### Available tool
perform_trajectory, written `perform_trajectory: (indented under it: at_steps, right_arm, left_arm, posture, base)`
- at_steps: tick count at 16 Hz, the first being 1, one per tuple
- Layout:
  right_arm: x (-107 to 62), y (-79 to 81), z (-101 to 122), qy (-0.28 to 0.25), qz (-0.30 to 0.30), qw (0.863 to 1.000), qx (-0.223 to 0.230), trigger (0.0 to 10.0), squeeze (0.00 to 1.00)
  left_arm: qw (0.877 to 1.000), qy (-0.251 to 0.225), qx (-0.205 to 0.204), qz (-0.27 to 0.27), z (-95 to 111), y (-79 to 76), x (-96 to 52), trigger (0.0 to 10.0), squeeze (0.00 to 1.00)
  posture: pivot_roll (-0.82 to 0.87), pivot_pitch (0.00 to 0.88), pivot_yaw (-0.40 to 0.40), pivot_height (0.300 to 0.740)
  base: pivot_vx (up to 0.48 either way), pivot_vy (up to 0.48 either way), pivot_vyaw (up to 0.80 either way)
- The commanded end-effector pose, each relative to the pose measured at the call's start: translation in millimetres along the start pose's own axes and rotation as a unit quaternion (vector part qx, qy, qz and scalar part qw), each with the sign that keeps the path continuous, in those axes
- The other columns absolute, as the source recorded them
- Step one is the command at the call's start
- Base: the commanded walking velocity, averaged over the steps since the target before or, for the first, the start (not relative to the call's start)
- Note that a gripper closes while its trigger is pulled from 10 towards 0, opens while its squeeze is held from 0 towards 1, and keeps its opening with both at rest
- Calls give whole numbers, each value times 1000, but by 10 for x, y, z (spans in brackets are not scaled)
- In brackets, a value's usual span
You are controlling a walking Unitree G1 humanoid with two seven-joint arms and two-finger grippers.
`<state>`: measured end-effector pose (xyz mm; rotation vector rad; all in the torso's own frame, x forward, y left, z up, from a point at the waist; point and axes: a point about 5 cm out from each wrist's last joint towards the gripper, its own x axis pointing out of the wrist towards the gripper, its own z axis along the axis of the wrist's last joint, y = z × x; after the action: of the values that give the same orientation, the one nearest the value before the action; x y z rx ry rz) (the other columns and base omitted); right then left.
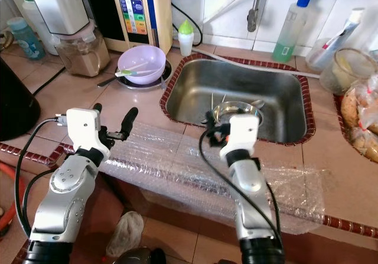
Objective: Kitchen organization
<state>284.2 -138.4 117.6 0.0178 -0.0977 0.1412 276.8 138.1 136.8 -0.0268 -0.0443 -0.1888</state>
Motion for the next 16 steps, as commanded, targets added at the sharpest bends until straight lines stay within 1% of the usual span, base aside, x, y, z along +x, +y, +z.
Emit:
perform_trajectory:
  at_steps: [1, 2, 3, 4, 5, 12, 16]
  right_arm:
    - [35, 10, 88, -13, 7, 1000, 2, 10000, 0]
    - [51, 0, 95, -14, 8, 1000, -5, 10000, 0]
    - [55, -4, 100, -13, 6, 1000, -2, 10000, 0]
    - [60, -5, 102, -12, 5, 1000, 7, 10000, 0]
    - [65, -7, 104, -11, 7, 1000, 3, 10000, 0]
    - [61, 5, 113, -7, 12, 1000, 18, 10000, 0]
    - [35, -22, 101, -4, 10, 1000, 21, 10000, 0]
  left_arm:
    - [1000, -6, 0, 4, 26, 16, -3, 10000, 0]
    - [1000, -7, 0, 3, 27, 18, 2, 10000, 0]
    - [1000, -6, -1, 3, 26, 19, 3, 10000, 0]
    - [1000, -6, 1, 2, 25, 20, 2, 10000, 0]
    - [1000, -5, 1, 2, 20, 21, 2, 10000, 0]
    - [1000, -3, 0, -7, 28, -2, 16, 10000, 0]
    - [1000, -1, 4, -7, 13, -37, -2, 10000, 0]
  posture:
    - [20, 0, 41, 740]
    - [20, 0, 41, 740]
    - [21, 0, 41, 740]
    - [21, 0, 42, 740]
    - [20, 0, 42, 740]
    - [17, 0, 49, 740]
    - [13, 0, 51, 740]
  base:
    - [0, 0, 0]
    - [251, 0, 0]
    - [277, 0, 506]
    - [289, 0, 0]
    - [330, 0, 0]
    - [346, 0, 0]
    - [0, 0, 0]
